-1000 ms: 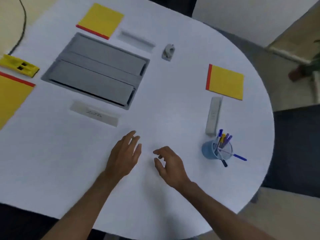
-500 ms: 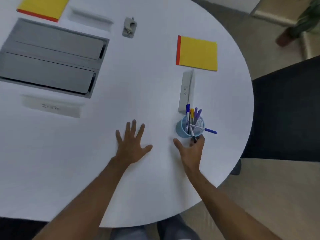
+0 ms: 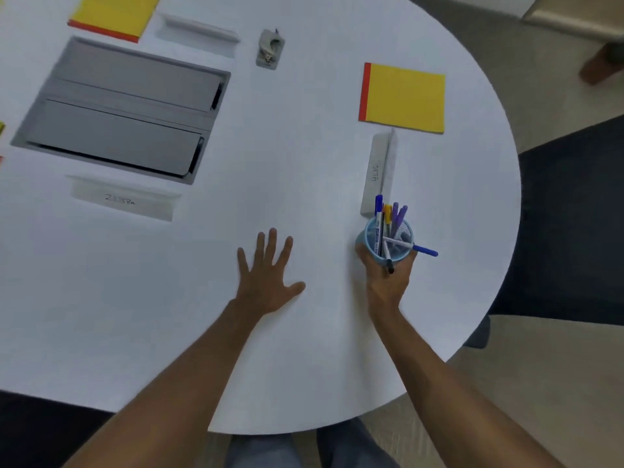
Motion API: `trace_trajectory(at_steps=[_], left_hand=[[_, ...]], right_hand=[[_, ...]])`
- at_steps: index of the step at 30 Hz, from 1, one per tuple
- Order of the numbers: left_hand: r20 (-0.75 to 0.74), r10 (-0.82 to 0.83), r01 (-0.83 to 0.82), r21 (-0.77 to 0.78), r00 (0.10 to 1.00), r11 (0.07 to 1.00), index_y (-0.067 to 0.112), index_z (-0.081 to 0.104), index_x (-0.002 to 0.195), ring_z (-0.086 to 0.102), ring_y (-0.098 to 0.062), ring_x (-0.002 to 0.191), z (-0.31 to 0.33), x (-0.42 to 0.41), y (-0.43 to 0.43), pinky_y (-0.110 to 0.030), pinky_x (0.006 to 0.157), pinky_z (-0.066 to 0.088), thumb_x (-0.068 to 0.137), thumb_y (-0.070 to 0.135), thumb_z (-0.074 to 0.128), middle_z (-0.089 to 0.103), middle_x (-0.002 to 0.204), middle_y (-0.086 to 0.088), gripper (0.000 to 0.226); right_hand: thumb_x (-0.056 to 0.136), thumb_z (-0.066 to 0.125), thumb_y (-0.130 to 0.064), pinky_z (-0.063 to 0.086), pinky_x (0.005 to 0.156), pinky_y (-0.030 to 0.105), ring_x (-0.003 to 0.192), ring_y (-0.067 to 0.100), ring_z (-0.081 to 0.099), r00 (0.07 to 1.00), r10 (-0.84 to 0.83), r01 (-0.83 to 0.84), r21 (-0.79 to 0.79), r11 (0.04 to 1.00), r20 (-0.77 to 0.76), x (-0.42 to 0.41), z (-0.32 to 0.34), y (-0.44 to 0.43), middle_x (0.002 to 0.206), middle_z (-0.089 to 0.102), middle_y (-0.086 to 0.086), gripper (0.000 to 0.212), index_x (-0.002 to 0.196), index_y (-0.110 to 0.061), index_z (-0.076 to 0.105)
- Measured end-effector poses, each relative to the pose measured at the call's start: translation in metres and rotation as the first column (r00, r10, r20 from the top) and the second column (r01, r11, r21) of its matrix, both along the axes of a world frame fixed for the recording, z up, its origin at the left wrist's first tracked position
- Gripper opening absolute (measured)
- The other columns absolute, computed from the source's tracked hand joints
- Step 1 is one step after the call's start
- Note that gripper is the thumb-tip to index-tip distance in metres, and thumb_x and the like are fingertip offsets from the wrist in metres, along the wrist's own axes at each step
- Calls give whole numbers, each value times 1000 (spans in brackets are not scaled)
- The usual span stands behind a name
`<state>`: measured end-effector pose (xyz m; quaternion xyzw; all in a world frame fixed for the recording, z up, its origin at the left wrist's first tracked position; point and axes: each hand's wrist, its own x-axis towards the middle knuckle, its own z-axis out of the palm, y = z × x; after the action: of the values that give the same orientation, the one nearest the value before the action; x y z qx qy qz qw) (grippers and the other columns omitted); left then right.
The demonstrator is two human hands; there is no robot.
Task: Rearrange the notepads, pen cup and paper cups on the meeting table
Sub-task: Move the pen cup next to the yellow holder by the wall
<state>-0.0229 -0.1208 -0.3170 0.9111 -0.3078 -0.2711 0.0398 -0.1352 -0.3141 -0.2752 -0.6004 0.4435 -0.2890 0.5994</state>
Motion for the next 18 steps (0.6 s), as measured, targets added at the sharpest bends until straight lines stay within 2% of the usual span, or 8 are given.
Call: trace_trajectory(at_steps=[4,7,9,13,18], left_hand=[[96,16,-14,-20,995,1000,35,-25,152,-28,-23,149,-8,-6,1,-64,116,-9,87,77,16,-31,161,-1,88],[201,30,-19,-56,979,998,31,-12,157,-17,-25,152,-14,-11,0,-65,117,-4,88,75,15,-18,166,-3,85],[239,42,-20,-94,970,995,29,-4,158,-10,-26,153,-18,-12,0,-66,117,-2,89,74,20,-10,167,-5,85],[245,52,-26,-111,968,994,28,2,159,-5,-26,154,-23,-13,4,-66,117,2,90,74,21,-4,167,-6,85],[185,60,-37,-129,981,991,29,-3,158,-6,-26,154,-11,-10,6,-61,119,3,92,72,18,-7,167,-5,82]], right_hand=[[77,84,-7,53,102,36,119,16,63,999,35,-35,-9,999,18,0,4,2,132,63,1,77,142,-21,45],[78,84,-17,52,100,28,120,11,62,994,109,-109,-50,993,-6,-1,5,9,131,64,-9,75,141,-28,46],[77,85,-22,51,103,33,122,9,60,990,143,-144,-59,988,-20,0,6,13,132,62,-13,76,141,-30,45],[79,85,-19,48,108,49,127,17,58,962,273,-274,-76,959,-28,9,4,26,136,60,-8,77,143,-28,44],[80,84,-19,50,106,33,127,11,58,906,421,-422,-103,901,-32,26,14,44,137,59,-15,78,145,-23,41]])
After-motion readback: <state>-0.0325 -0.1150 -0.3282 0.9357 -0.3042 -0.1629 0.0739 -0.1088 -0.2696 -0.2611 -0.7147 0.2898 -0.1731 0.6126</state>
